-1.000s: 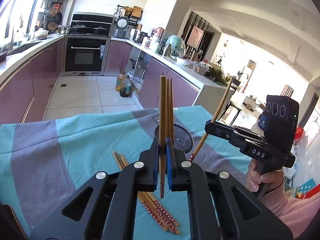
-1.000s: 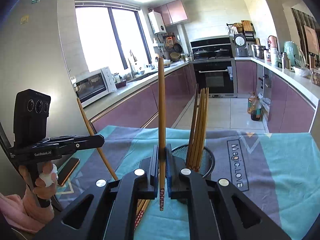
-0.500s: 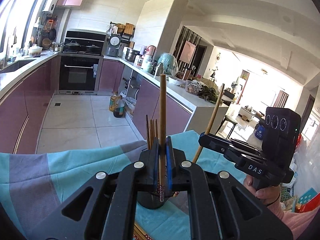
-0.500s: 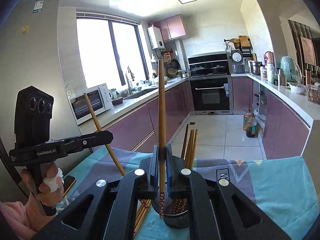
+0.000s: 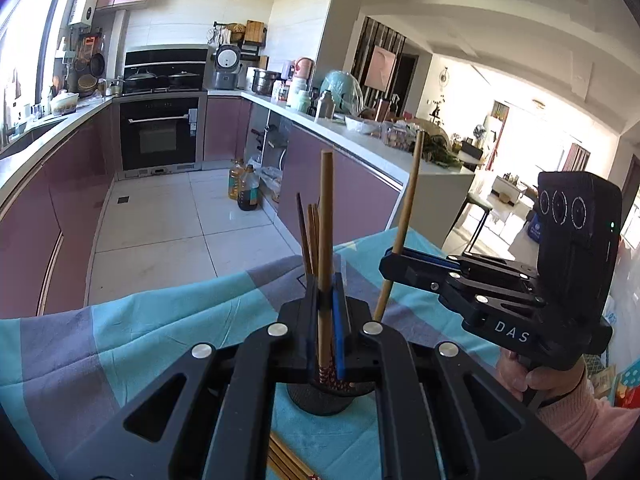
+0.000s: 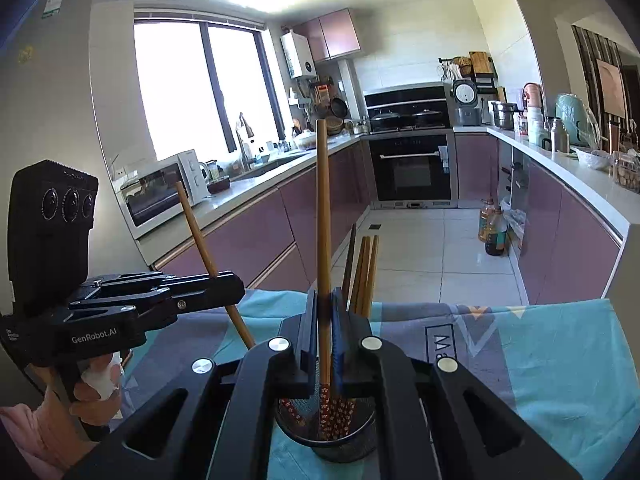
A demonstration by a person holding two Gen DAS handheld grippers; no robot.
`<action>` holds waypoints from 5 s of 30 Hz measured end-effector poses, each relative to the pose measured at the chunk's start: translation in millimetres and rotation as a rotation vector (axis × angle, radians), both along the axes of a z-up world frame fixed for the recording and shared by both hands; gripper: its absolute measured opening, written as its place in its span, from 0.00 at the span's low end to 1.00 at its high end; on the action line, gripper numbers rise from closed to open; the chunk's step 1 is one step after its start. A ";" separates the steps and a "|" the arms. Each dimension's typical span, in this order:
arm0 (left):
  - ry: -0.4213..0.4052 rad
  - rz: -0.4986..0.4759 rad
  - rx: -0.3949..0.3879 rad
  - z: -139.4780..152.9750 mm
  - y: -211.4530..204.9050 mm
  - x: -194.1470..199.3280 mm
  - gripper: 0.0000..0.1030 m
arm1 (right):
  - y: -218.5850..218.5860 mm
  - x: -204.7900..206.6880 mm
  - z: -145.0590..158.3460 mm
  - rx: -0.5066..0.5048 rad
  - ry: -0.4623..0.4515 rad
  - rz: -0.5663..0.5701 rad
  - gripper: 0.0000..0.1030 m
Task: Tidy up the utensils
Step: 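Lower both held chopsticks upright into the black mesh holder, then open both grippers to release the chopsticks and pull back to the pile, then close the left gripper on a chopstick while the right gripper grasps another, then lift both held chopsticks upright over the mesh holder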
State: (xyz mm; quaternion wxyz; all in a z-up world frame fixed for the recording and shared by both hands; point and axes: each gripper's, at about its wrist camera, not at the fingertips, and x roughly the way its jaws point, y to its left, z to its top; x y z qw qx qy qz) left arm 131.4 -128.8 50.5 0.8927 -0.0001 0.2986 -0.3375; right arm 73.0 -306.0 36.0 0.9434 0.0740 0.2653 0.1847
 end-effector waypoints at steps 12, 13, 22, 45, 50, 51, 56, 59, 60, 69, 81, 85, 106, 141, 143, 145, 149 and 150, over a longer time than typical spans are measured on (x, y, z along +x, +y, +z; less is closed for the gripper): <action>0.087 -0.033 0.094 -31.4 -18.6 17.9 0.07 | 6.9 12.0 -31.7 -0.028 0.121 -0.008 0.06; 0.093 -0.029 0.092 -31.8 -18.4 20.7 0.07 | 6.6 13.7 -31.8 -0.027 0.124 -0.011 0.06; 0.145 -0.001 0.095 -43.0 -20.7 52.7 0.08 | 8.6 22.1 -38.4 -0.020 0.147 -0.031 0.07; 0.042 0.229 0.079 -75.4 86.9 -21.3 0.45 | 61.6 -59.4 -45.0 -0.078 0.083 0.221 0.33; 0.122 0.254 0.141 -118.0 97.9 -28.1 0.45 | 81.1 -48.8 -91.2 -0.085 0.225 0.231 0.33; 0.135 0.257 0.154 -125.7 98.9 -28.3 0.45 | 83.0 -45.9 -99.8 -0.077 0.254 0.229 0.33; 0.189 0.263 0.180 -151.9 92.7 -27.3 0.45 | 88.5 -38.3 -124.7 -0.077 0.328 0.200 0.32; 0.205 0.260 0.187 -159.2 89.7 -23.4 0.45 | 89.4 -39.0 -128.5 -0.097 0.334 0.186 0.32; 0.208 0.259 0.189 -160.8 89.3 -22.2 0.45 | 90.6 -39.1 -129.6 -0.102 0.333 0.184 0.32; 0.227 0.232 0.213 -167.9 74.5 -17.4 0.45 | 97.2 -37.8 -134.0 -0.144 0.334 0.168 0.30; 0.280 0.221 0.246 -176.0 57.4 3.9 0.44 | 98.1 -35.4 -133.9 -0.158 0.337 0.154 0.29; 0.280 0.219 0.252 -176.1 52.3 9.1 0.44 | 97.5 -34.8 -134.5 -0.158 0.341 0.153 0.29; 0.307 0.184 0.223 -182.8 46.7 14.7 0.33 | 99.5 -30.7 -136.6 -0.156 0.343 0.145 0.29; 0.345 0.258 0.175 -184.4 66.3 22.7 0.07 | 96.5 -9.7 -134.6 -0.088 0.354 0.089 0.05; 0.339 0.256 0.168 -182.2 67.0 18.5 0.07 | 94.7 -13.0 -130.7 -0.076 0.345 0.100 0.05; 0.332 0.247 0.157 -178.4 67.0 14.3 0.07 | 94.4 -16.4 -126.2 -0.070 0.330 0.112 0.05; 0.306 0.226 0.131 -164.3 71.3 4.7 0.07 | 90.3 -23.6 -117.1 -0.051 0.305 0.134 0.05; 0.298 0.219 0.124 -159.8 71.4 1.9 0.07 | 88.9 -26.4 -113.2 -0.045 0.294 0.139 0.05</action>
